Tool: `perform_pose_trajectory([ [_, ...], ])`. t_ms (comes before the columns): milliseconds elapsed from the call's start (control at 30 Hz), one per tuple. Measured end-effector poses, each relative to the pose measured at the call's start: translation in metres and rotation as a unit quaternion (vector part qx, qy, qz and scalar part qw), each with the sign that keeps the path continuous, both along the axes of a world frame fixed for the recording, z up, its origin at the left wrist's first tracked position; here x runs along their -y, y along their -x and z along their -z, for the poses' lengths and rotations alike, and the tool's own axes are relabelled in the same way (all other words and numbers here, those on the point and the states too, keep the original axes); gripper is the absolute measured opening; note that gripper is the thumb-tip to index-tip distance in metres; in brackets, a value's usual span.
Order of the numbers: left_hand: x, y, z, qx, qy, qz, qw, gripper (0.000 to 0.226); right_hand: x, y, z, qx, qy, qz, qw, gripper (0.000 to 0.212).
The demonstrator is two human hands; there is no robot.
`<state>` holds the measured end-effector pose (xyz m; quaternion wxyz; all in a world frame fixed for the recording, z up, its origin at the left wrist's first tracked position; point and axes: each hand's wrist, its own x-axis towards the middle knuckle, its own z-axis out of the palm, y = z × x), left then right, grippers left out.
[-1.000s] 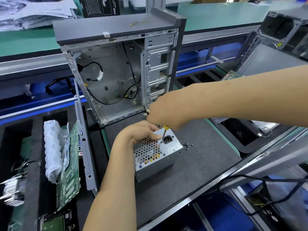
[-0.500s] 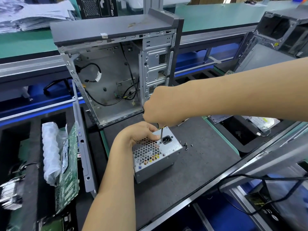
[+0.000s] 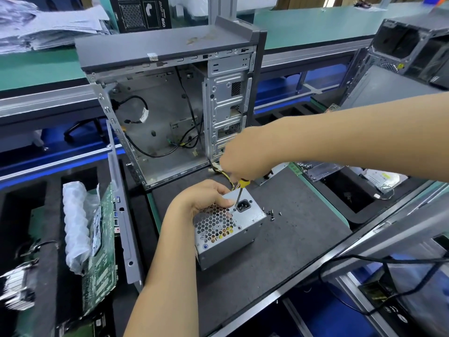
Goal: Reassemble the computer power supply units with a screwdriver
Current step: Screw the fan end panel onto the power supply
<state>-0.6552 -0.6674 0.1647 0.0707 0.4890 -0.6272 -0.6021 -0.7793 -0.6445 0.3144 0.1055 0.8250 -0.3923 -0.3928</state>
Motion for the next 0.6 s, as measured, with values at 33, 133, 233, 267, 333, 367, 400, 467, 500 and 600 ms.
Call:
perform_pose_trajectory([
  [33,0.0,0.0,0.0,0.0,-0.002,-0.006,1.0,0.008,0.003,0.006,-0.006,0.003,0.008,-0.004,1.0,0.036],
  [133,-0.003,0.0,-0.003,0.019,0.031,-0.001,0.999,0.004,0.02,0.041,-0.019,0.088,0.075,0.051,0.992,0.047],
  [233,-0.013,0.004,-0.01,0.021,0.076,0.004,0.997,0.01,0.044,0.069,-0.004,0.205,0.116,0.128,0.963,0.034],
  [267,-0.018,0.005,-0.013,0.013,0.086,0.011,0.996,0.01,0.051,0.076,0.005,0.23,0.109,0.154,0.955,0.032],
  [333,-0.027,0.006,-0.023,0.016,0.109,0.036,0.993,0.007,0.065,0.087,0.028,0.279,0.066,0.223,0.932,0.025],
  [367,-0.03,0.007,-0.028,0.026,0.125,0.043,0.991,0.008,0.072,0.094,0.039,0.305,0.04,0.259,0.916,0.022],
  [400,-0.032,0.008,-0.031,0.04,0.146,0.041,0.988,0.011,0.08,0.102,0.053,0.331,0.019,0.287,0.899,0.02],
  [467,-0.036,0.011,-0.032,0.096,0.207,0.007,0.974,0.018,0.094,0.117,0.08,0.356,0.018,0.319,0.878,0.023],
  [500,-0.039,0.012,-0.031,0.136,0.242,-0.02,0.96,0.02,0.1,0.124,0.093,0.352,0.034,0.329,0.876,0.028],
  [600,-0.045,0.015,-0.015,0.247,0.328,-0.05,0.91,0.016,0.112,0.141,0.132,0.383,0.099,0.358,0.846,0.037],
])
